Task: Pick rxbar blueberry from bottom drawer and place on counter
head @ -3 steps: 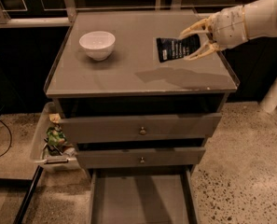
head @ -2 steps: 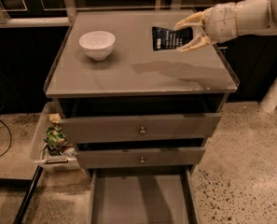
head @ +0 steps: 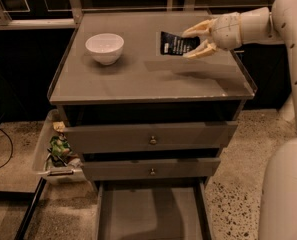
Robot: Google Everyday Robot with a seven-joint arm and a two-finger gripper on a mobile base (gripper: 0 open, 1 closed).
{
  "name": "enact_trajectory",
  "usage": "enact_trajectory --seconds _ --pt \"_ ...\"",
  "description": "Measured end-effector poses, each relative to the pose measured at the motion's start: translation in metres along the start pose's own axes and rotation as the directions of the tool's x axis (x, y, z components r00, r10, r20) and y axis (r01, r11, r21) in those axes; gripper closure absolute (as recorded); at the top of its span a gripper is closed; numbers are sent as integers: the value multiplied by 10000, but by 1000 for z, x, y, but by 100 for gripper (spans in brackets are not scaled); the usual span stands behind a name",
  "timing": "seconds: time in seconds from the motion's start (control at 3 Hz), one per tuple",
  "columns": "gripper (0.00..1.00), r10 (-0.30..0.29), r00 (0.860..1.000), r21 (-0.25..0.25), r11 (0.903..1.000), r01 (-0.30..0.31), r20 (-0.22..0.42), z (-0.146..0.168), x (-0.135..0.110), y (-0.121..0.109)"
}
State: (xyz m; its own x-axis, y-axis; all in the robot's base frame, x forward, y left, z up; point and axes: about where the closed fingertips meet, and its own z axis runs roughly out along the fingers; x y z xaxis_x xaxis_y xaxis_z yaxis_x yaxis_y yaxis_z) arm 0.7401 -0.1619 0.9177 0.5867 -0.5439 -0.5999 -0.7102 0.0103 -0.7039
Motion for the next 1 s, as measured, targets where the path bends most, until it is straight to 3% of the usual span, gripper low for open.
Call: enact_trajectory --seconds 0.33,0.67,1.0 --pt "100 548 9945 -917 9938 -630 -895 0 11 13" --pt "100 639 9862 -1814 9791 -916 -1528 1 11 22" --pt "82 652 9854 -1950 9761 -957 -1574 1 12 25"
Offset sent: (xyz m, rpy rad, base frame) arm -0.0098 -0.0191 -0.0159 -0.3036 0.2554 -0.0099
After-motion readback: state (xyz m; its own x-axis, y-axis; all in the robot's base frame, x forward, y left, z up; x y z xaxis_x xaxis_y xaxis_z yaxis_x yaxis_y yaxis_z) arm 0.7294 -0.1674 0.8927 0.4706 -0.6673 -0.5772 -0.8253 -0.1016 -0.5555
